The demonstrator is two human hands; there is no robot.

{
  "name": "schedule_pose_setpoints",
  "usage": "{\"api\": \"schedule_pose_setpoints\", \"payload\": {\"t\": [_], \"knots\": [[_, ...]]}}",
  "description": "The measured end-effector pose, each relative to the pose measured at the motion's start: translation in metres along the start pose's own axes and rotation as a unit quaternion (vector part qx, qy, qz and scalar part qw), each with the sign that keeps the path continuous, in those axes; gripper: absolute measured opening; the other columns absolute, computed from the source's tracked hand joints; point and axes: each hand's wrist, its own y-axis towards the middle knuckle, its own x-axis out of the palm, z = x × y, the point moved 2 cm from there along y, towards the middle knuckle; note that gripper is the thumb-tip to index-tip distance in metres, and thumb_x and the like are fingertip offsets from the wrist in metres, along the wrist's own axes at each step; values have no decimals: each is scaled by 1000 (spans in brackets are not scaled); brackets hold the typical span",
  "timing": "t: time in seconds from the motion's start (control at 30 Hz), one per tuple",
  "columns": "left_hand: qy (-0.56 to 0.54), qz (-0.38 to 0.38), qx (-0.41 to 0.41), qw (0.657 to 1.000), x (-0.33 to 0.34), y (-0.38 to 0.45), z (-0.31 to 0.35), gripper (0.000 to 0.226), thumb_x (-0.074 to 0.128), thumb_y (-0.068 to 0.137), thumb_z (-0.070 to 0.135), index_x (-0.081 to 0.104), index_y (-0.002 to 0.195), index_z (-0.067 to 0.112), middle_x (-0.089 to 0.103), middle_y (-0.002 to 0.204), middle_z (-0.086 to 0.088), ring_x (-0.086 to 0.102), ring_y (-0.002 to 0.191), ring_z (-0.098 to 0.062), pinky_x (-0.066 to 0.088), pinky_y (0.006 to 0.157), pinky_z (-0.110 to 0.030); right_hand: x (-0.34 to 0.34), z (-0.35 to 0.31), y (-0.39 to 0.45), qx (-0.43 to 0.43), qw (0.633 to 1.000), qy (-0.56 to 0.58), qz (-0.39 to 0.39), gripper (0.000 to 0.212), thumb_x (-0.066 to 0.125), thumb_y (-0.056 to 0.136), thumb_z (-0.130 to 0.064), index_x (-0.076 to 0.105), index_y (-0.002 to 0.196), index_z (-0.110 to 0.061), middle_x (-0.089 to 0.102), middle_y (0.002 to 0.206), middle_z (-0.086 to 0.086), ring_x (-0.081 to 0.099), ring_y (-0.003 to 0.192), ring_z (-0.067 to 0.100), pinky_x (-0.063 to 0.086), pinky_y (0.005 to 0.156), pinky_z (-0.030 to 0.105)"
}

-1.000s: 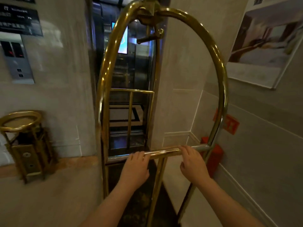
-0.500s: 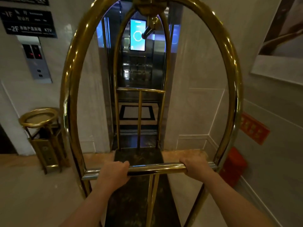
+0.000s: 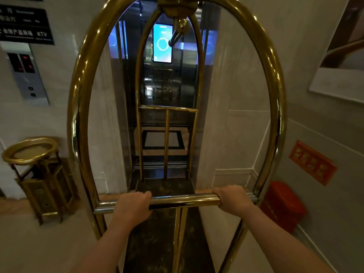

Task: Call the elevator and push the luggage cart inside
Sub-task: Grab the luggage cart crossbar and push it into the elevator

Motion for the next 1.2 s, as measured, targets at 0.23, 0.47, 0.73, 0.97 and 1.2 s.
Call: {"api": "schedule_pose_setpoints", "payload": {"t": [0.23,0.47,0.73,0.97,1.2], "knots": [[-1,2,15,1000,15,74,-27,20,53,90,47,54,100,29,49,78,11,47,65,-7,41,64,-22,8,22,75,11,1000,3,-18,19,58,92,-30,56,111,-32,66,93,-8,63,80,14,48,69,28],[5,3,16,1000,26,137,-46,19,52,91,47,54,98,30,48,76,12,43,60,-4,31,57,-19,14,45,140,-4,1000,-2,-6,16,57,90,-29,59,106,-29,68,90,-6,63,75,14,44,61,27],[4,1,1,1000,39,214,-69,18,52,90,47,53,95,30,51,76,12,47,62,-4,37,58,-19,19,73,218,-28,1000,3,0,15,60,88,-31,58,103,-31,66,88,-8,61,74,12,40,59,25],[8,-5,-20,1000,54,277,-88,15,53,88,45,53,94,32,53,77,13,52,67,-5,47,64,-20,28,97,284,-46,999,-19,0,18,63,87,-28,57,103,-31,66,87,-7,61,75,14,42,60,29],[27,-1,-30,999,68,333,-113,17,54,84,50,53,89,34,54,73,12,54,63,-7,50,63,-24,35,113,347,-36,999,-1,-18,24,67,84,-28,53,103,-34,63,89,-7,55,73,13,40,64,31]]}}
